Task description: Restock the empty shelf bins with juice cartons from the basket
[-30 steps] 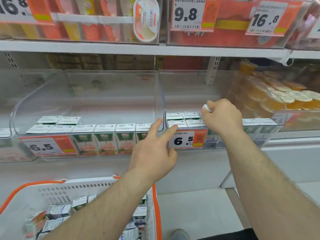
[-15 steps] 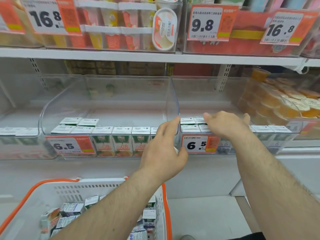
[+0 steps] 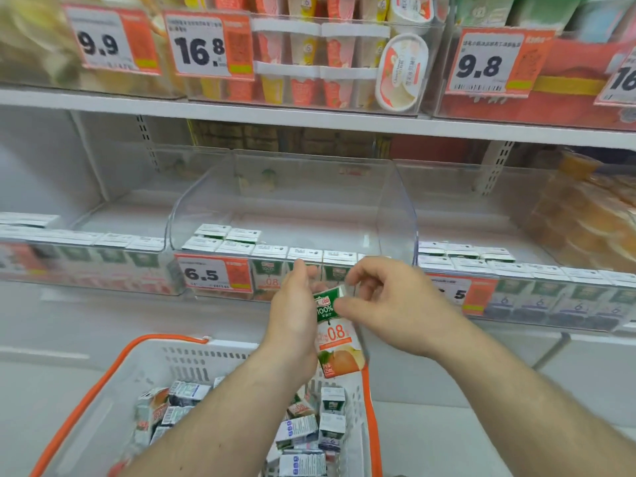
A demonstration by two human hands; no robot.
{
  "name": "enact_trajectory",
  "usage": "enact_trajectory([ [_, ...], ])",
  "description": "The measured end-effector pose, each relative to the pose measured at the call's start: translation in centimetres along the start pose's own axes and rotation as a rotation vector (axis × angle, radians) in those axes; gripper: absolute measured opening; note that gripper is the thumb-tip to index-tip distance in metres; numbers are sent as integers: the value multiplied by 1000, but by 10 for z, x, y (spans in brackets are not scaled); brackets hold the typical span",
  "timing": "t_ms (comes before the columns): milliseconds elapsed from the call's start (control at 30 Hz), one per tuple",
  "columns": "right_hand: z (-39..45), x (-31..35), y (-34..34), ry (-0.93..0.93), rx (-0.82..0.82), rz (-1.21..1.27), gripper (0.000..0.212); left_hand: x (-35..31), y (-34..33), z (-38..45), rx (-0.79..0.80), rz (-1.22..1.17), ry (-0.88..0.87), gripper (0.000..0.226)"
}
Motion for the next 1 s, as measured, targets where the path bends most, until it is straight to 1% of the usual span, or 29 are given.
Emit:
enact_trajectory([
  [67, -2, 7, -16, -8, 103, -62, 23, -5, 9, 2, -11, 2, -14, 35],
  [100, -3, 11, -22, -3, 131, -69, 21, -7, 13, 4, -5, 12, -25, 35],
  [167, 0, 18, -30, 15, 122, -56, 17, -13, 19, 2, 26, -7, -22, 35],
  [233, 4, 25, -32, 4, 116, 79, 18, -22, 25, 0, 78, -79, -15, 38],
  [267, 7, 28, -31, -14, 118, 173, 19, -27, 30, 1, 104, -93, -40, 40],
  [333, 10, 36, -30, -46, 137, 340, 15, -36, 46, 5, 143, -6, -146, 45],
  [400, 13, 46, -31, -67, 168, 446, 14, -41, 62, 6, 180, 113, -236, 46],
  [467, 15, 60, -34, -51, 209, 530, 13, -45, 72, 3, 233, 194, -313, 39],
  [533, 17, 74, -37, -17, 212, 558, 12, -53, 79, 3, 237, 238, -405, 31],
  [600, 21, 84, -40, 16, 181, 561, 10, -65, 82, 5, 224, 274, -514, 28],
  [667, 25, 92, -43, 54, 126, 567, 13, -76, 83, 8, 241, 367, -617, 32],
  [700, 27, 95, -43, 78, 69, 505, 18, -81, 82, 8, 258, 426, -658, 35],
  [733, 29, 99, -43, 110, -8, 393, 21, -84, 81, 9, 270, 482, -692, 38],
  [767, 31, 103, -43, 138, -87, 274, 21, -87, 81, 10, 276, 530, -718, 39],
  [800, 33, 107, -41, 157, -156, 206, 20, -89, 82, 13, 267, 562, -742, 38],
  [867, 43, 109, -35, 146, -235, 258, 23, -95, 88, 21, 207, 654, -805, 37],
  [900, 49, 108, -30, 122, -267, 316, 24, -100, 93, 24, 157, 767, -873, 37],
  [933, 57, 106, -24, 98, -300, 359, 26, -102, 97, 27, 99, 927, -954, 39],
  [1000, 71, 101, -15, 59, -352, 341, 24, -99, 104, 34, 13, 1286, -1080, 51],
])
Point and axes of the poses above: each hand's wrist, its own z-axis towards the middle knuckle, its own y-axis out of the back of the hand, x = y × z, the point moved 6 cm from there along z, towards the middle knuckle, and after that the axes turned 12 degrees about -y, right-handed, at the moved point
